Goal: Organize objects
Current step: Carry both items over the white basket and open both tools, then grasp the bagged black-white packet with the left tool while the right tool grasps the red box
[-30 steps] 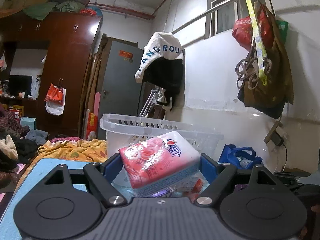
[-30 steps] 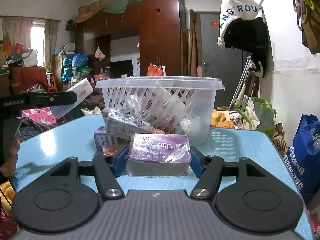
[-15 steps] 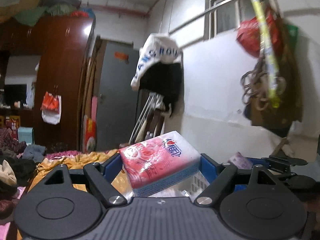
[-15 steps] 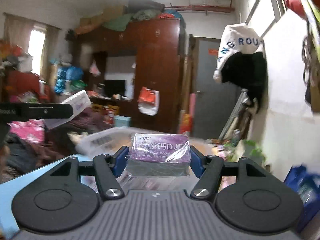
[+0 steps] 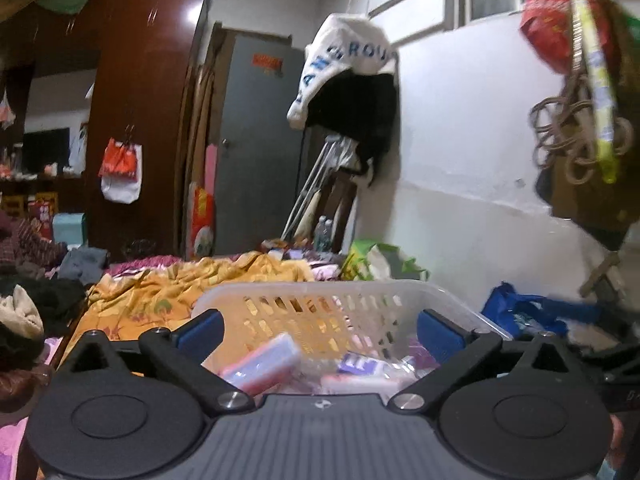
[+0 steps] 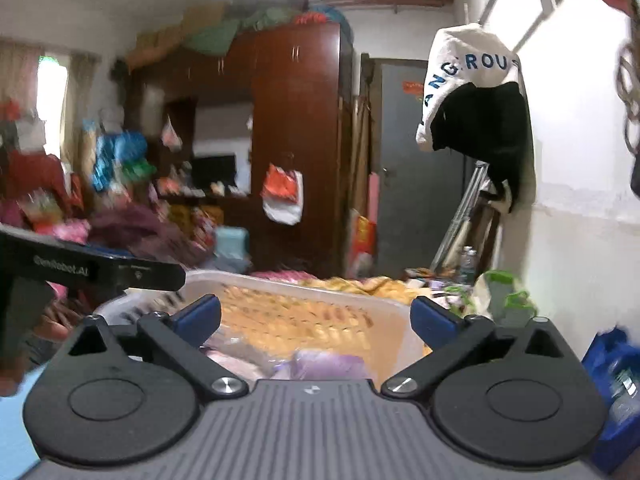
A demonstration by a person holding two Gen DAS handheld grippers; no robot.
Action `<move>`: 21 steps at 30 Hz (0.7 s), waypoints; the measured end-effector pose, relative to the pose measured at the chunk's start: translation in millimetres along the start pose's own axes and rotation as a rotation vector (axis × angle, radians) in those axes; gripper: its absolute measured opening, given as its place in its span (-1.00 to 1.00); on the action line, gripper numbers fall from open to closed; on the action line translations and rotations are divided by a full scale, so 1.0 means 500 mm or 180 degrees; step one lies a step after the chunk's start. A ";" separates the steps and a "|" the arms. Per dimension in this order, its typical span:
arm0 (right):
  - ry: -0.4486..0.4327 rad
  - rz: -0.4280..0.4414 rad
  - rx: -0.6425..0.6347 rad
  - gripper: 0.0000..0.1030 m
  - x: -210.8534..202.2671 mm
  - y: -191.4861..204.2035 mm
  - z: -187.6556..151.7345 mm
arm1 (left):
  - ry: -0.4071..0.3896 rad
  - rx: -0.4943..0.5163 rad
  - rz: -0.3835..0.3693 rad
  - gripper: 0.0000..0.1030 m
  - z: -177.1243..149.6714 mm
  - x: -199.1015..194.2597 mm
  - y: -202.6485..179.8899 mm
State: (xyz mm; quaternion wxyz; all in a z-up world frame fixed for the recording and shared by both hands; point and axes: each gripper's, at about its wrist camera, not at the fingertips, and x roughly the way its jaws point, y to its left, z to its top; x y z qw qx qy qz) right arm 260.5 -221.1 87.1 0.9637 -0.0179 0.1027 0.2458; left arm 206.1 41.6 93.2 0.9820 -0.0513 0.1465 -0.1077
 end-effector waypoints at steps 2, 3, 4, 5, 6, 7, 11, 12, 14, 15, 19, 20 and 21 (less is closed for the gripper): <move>0.0194 0.0167 0.0153 1.00 -0.029 0.003 -0.038 | 0.0053 0.0027 0.0020 1.00 -0.025 -0.028 0.000; 0.0310 0.0248 0.0162 1.00 -0.033 0.006 -0.057 | 0.0072 0.0002 0.0072 1.00 -0.041 -0.040 0.002; 0.0438 0.0312 0.0133 1.00 -0.037 0.015 -0.080 | 0.0100 -0.0026 0.0137 1.00 -0.056 -0.049 0.002; 0.0595 0.0368 0.0078 1.00 -0.039 0.029 -0.109 | 0.0165 -0.0023 0.0196 1.00 -0.074 -0.054 0.002; 0.0705 0.0440 0.0049 1.00 -0.037 0.040 -0.128 | 0.0210 -0.0026 0.0217 0.99 -0.091 -0.059 0.003; 0.0824 0.0533 0.0024 1.00 -0.033 0.052 -0.147 | 0.0251 -0.0036 0.0212 0.98 -0.107 -0.062 0.005; 0.1263 0.0824 -0.0058 0.82 0.006 0.092 -0.186 | 0.0407 0.0000 0.0038 0.88 -0.150 -0.059 0.003; 0.1297 0.0837 -0.0104 0.82 0.014 0.100 -0.187 | 0.0399 0.0015 0.0000 0.85 -0.156 -0.060 0.003; 0.1360 0.0858 -0.0187 0.82 0.030 0.115 -0.185 | 0.0351 0.0041 -0.0087 0.85 -0.159 -0.059 -0.002; 0.1387 0.0865 -0.0198 0.79 0.042 0.114 -0.180 | 0.0365 0.0043 -0.0130 0.85 -0.160 -0.056 -0.006; 0.1432 0.0746 -0.0335 0.25 0.045 0.121 -0.189 | 0.0417 0.0093 -0.0311 0.85 -0.167 -0.040 -0.037; 0.1417 0.0744 -0.0314 0.20 0.037 0.115 -0.188 | 0.0447 0.0106 -0.0336 0.84 -0.169 -0.036 -0.044; 0.1402 0.0775 -0.0285 0.20 0.028 0.105 -0.188 | 0.0485 0.0121 -0.0362 0.81 -0.172 -0.029 -0.054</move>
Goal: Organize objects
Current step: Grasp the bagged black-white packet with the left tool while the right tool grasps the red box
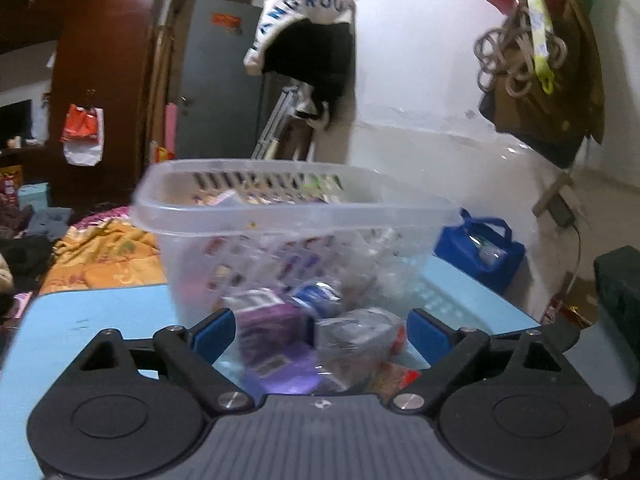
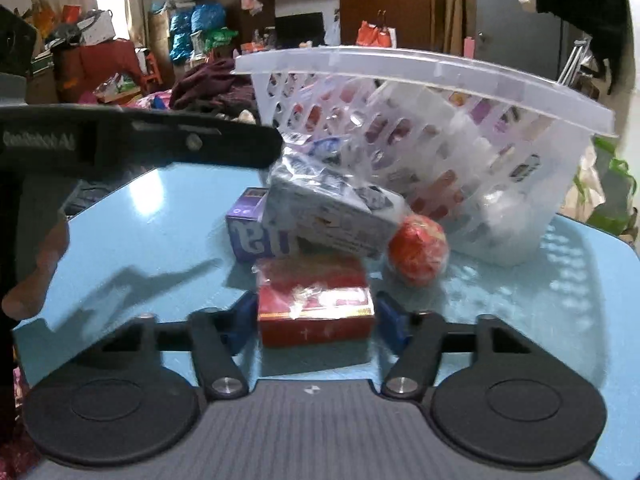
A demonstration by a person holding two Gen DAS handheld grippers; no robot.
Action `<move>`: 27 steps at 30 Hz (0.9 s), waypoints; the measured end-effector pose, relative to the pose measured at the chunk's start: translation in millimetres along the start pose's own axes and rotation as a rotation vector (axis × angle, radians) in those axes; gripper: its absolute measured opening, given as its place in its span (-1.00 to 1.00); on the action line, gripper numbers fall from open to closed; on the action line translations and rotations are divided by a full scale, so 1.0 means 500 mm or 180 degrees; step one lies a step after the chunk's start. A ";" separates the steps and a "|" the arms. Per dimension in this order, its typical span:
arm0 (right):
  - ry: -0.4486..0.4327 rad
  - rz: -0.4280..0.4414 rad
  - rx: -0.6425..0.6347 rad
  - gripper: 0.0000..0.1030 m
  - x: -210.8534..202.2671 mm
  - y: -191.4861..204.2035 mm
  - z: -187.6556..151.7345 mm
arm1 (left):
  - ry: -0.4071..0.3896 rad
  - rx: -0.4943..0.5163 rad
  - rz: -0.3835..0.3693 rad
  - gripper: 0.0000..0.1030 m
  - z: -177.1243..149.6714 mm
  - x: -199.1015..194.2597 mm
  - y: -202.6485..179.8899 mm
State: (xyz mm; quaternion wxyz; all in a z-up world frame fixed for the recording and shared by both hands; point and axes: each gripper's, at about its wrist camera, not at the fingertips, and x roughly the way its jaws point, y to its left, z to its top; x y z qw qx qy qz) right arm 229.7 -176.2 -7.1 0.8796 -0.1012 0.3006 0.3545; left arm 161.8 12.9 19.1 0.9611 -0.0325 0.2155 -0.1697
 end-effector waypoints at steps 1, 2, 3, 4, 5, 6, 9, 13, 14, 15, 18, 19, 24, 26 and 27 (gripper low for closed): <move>-0.0013 0.0015 0.0032 0.20 -0.012 -0.009 -0.006 | 0.0031 0.0022 -0.0013 0.80 -0.005 0.005 -0.007; -0.0043 -0.0005 0.0070 0.20 -0.024 -0.018 -0.011 | 0.0073 0.0047 -0.0015 0.79 -0.007 0.015 -0.018; -0.0090 -0.0059 0.0086 0.20 -0.036 -0.024 -0.018 | 0.0111 0.0063 -0.0012 0.77 -0.010 0.024 -0.026; -0.0105 -0.0094 0.0101 0.20 -0.044 -0.029 -0.027 | 0.0157 0.0090 -0.0013 0.76 -0.013 0.032 -0.034; -0.0090 -0.0098 0.0119 0.20 -0.049 -0.037 -0.034 | 0.0221 0.0145 0.0003 0.71 -0.018 0.042 -0.044; -0.0086 -0.0097 0.0140 0.20 -0.049 -0.041 -0.041 | 0.0269 0.0196 0.0033 0.63 -0.023 0.049 -0.053; -0.0144 -0.0077 0.0169 0.20 -0.056 -0.044 -0.047 | 0.0251 0.0328 0.0136 0.58 -0.037 0.046 -0.070; -0.0277 -0.0083 0.0208 0.20 -0.071 -0.052 -0.058 | 0.0129 0.0373 0.0092 0.58 -0.061 -0.004 -0.068; -0.0307 -0.0083 0.0228 0.20 -0.073 -0.057 -0.057 | 0.0109 0.0362 0.0100 0.58 -0.067 -0.017 -0.065; -0.0363 -0.0099 0.0256 0.20 -0.079 -0.058 -0.061 | 0.0078 0.0323 0.0096 0.58 -0.074 -0.031 -0.062; -0.0519 -0.0127 0.0379 0.20 -0.095 -0.066 -0.069 | 0.0074 0.0267 0.0037 0.58 -0.088 -0.050 -0.062; -0.0592 -0.0170 0.0433 0.20 -0.099 -0.072 -0.070 | 0.0088 0.0298 0.0034 0.58 -0.091 -0.049 -0.068; -0.0743 -0.0373 0.0555 0.21 -0.119 -0.088 -0.080 | 0.0298 0.0391 0.0108 0.45 -0.084 -0.002 -0.098; -0.0731 -0.0364 0.0530 0.21 -0.113 -0.085 -0.077 | 0.0387 0.0328 0.0129 0.40 -0.082 0.015 -0.098; -0.0728 -0.0369 0.0507 0.21 -0.112 -0.082 -0.077 | 0.0485 0.0321 0.0152 0.29 -0.081 0.026 -0.098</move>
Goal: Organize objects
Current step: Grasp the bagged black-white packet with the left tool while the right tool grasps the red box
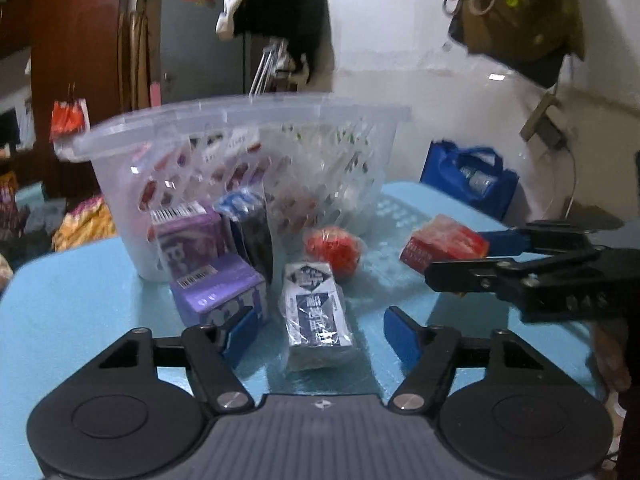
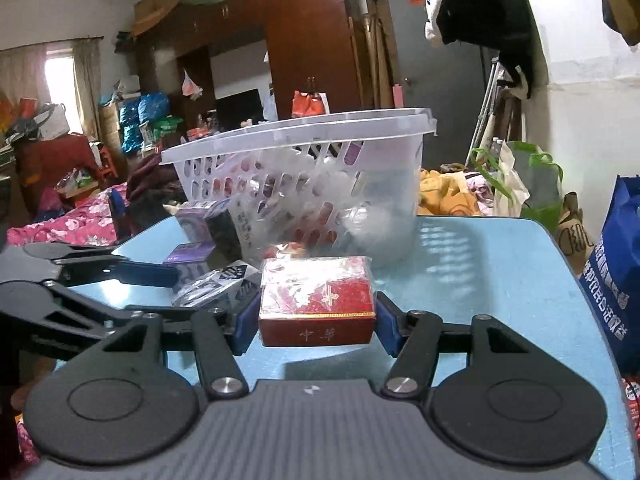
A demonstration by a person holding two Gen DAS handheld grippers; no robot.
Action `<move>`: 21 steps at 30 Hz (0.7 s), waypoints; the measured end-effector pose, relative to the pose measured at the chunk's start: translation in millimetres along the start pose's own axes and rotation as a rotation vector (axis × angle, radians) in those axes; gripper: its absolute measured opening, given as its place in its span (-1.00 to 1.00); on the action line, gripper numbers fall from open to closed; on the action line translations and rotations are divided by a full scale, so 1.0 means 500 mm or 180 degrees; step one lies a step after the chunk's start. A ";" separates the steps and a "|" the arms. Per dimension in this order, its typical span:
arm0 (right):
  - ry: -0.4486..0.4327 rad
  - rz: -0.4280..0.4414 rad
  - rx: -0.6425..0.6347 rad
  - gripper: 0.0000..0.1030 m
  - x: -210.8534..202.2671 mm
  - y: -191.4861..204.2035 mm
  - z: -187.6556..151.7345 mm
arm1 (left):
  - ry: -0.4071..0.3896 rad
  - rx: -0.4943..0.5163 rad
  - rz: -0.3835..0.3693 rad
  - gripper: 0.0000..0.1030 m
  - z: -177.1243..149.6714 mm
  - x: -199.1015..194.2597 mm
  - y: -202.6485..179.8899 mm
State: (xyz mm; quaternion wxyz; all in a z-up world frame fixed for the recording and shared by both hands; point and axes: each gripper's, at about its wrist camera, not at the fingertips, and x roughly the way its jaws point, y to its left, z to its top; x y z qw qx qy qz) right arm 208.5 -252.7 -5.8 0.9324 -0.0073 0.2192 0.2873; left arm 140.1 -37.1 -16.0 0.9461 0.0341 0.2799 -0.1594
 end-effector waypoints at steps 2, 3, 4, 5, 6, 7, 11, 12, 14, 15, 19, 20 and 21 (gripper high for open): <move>0.0004 0.0001 -0.0034 0.21 0.000 0.002 -0.001 | 0.0143 -0.0004 0.0000 0.01 0.003 0.018 -0.003; -0.0003 0.0011 -0.0021 0.21 -0.003 0.000 -0.002 | 0.0192 0.0010 0.0016 -0.10 0.003 0.024 -0.004; -0.0006 0.0021 -0.0014 0.21 -0.006 -0.003 -0.005 | 0.0182 0.0018 0.0028 -0.11 0.002 0.022 -0.004; -0.0006 0.0028 -0.0016 0.21 -0.007 -0.003 -0.006 | 0.0140 0.0028 0.0034 -0.13 0.000 0.018 -0.008; -0.0008 0.0037 -0.0016 0.21 -0.008 -0.004 -0.007 | 0.0077 0.0036 0.0038 -0.14 -0.003 0.011 -0.009; -0.0012 0.0048 -0.0018 0.21 -0.009 -0.004 -0.008 | 0.0018 0.0031 0.0041 -0.14 -0.005 0.004 -0.008; -0.0042 0.0041 -0.0050 0.21 -0.014 0.000 -0.011 | -0.0334 -0.0014 -0.0073 -0.15 -0.017 -0.032 0.000; -0.0054 0.0038 -0.0045 0.21 -0.015 -0.001 -0.012 | -0.0423 -0.0025 -0.0079 -0.15 -0.021 -0.041 0.002; -0.0087 0.0044 -0.0054 0.21 -0.018 -0.001 -0.013 | -0.0624 -0.0067 -0.0092 -0.15 -0.028 -0.061 0.008; -0.0108 0.0044 -0.0066 0.21 -0.020 0.000 -0.014 | -0.0690 -0.0084 -0.0080 -0.15 -0.030 -0.067 0.009; -0.0224 0.0024 -0.0087 0.20 -0.031 0.003 -0.017 | -0.0763 -0.0124 -0.0089 -0.15 -0.029 -0.074 0.014; -0.0262 0.0018 -0.0088 0.20 -0.034 0.003 -0.018 | -0.0763 -0.0126 -0.0091 -0.15 -0.027 -0.073 0.013; -0.0308 0.0006 -0.0083 0.20 -0.038 0.003 -0.019 | -0.0771 -0.0127 -0.0086 -0.15 -0.027 -0.074 0.013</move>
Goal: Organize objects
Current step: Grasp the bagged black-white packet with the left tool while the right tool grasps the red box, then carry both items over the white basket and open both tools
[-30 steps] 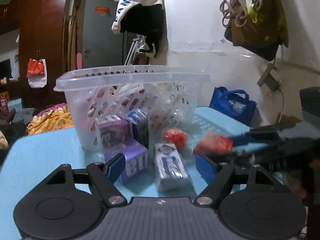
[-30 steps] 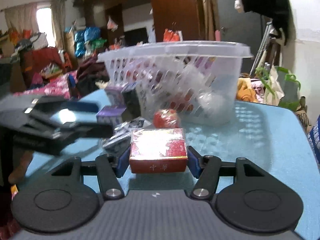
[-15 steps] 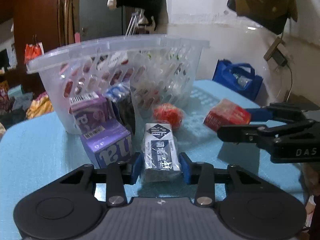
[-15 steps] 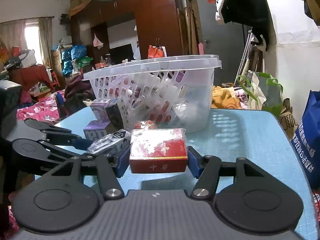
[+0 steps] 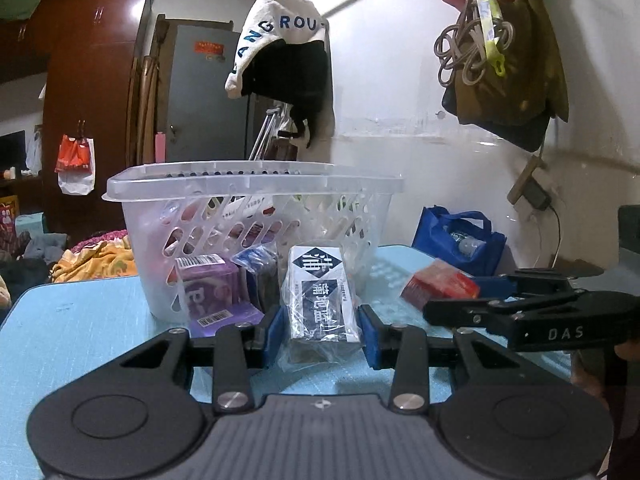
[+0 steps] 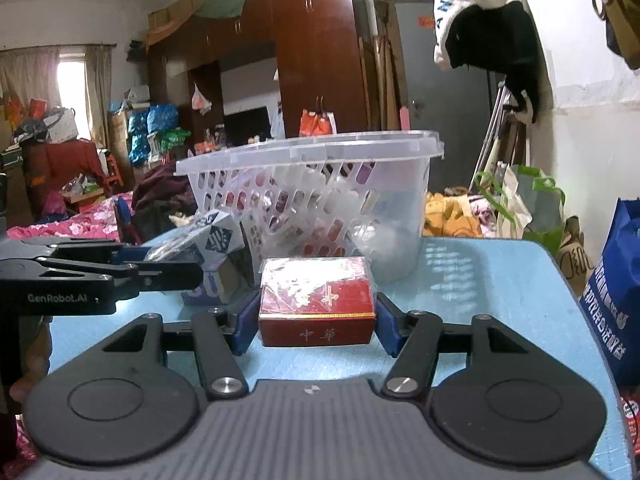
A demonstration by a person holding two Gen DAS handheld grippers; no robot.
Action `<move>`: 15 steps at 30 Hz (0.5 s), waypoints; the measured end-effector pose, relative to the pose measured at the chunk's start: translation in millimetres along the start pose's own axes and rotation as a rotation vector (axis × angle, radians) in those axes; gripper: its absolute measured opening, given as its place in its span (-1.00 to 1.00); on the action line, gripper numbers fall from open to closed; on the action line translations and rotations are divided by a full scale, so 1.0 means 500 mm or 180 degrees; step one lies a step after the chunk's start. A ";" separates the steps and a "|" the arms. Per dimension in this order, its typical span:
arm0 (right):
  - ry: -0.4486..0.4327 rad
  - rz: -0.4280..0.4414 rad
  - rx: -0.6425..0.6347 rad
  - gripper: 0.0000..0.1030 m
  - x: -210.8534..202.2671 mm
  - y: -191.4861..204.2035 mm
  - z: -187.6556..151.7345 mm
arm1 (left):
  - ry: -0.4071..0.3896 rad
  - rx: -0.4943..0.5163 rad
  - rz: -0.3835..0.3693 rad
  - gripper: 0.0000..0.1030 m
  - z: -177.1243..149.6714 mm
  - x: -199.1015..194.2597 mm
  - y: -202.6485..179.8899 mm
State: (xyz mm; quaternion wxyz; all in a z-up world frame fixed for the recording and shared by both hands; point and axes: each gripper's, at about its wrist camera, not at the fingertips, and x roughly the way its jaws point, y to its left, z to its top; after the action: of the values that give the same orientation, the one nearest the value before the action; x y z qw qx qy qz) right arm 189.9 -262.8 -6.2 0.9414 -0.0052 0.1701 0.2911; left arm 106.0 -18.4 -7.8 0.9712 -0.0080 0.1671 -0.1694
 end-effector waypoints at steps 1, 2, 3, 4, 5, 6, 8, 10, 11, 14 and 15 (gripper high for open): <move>-0.0043 -0.0017 0.0010 0.20 -0.004 0.000 -0.001 | -0.0010 -0.0001 0.0003 -0.15 -0.001 -0.002 0.001; -0.0073 -0.0023 0.0014 0.20 -0.006 -0.001 -0.001 | -0.0023 0.0001 0.0001 -0.15 -0.001 -0.003 0.001; -0.0097 -0.0016 0.0013 0.20 -0.008 -0.001 -0.002 | -0.0043 0.0002 0.0008 -0.15 -0.001 -0.003 0.000; -0.0115 -0.0015 0.0007 0.20 -0.009 0.000 -0.001 | -0.0070 0.0004 0.0014 -0.15 -0.002 -0.004 0.000; -0.0140 -0.0022 -0.0006 0.20 -0.011 0.001 -0.001 | -0.0088 0.0002 0.0013 -0.15 -0.004 -0.009 -0.001; -0.0157 -0.0034 -0.0022 0.20 -0.012 0.003 -0.001 | -0.0104 -0.0004 0.0014 -0.15 -0.004 -0.010 -0.001; -0.0183 -0.0042 -0.0058 0.20 -0.014 0.007 -0.002 | -0.0135 -0.0016 0.0009 -0.15 -0.004 -0.015 0.003; -0.0241 -0.0046 -0.0084 0.20 -0.018 0.010 -0.003 | -0.0176 -0.0022 0.0007 -0.15 -0.003 -0.018 0.004; -0.0273 -0.0059 -0.0090 0.20 -0.021 0.011 -0.003 | -0.0187 -0.0022 0.0004 -0.15 -0.003 -0.019 0.005; -0.0348 -0.0071 -0.0118 0.20 -0.026 0.013 -0.005 | -0.0220 -0.0003 0.0005 -0.15 -0.005 -0.022 0.003; -0.0363 -0.0078 -0.0124 0.20 -0.027 0.014 -0.005 | -0.0224 -0.0002 0.0014 -0.15 -0.004 -0.022 0.002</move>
State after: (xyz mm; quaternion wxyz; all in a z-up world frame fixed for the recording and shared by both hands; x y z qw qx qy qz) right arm 174.6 -264.6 -3.7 0.9528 -0.0091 0.1105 0.2826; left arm 95.9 -13.8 -6.3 0.9769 -0.0139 0.1330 -0.1668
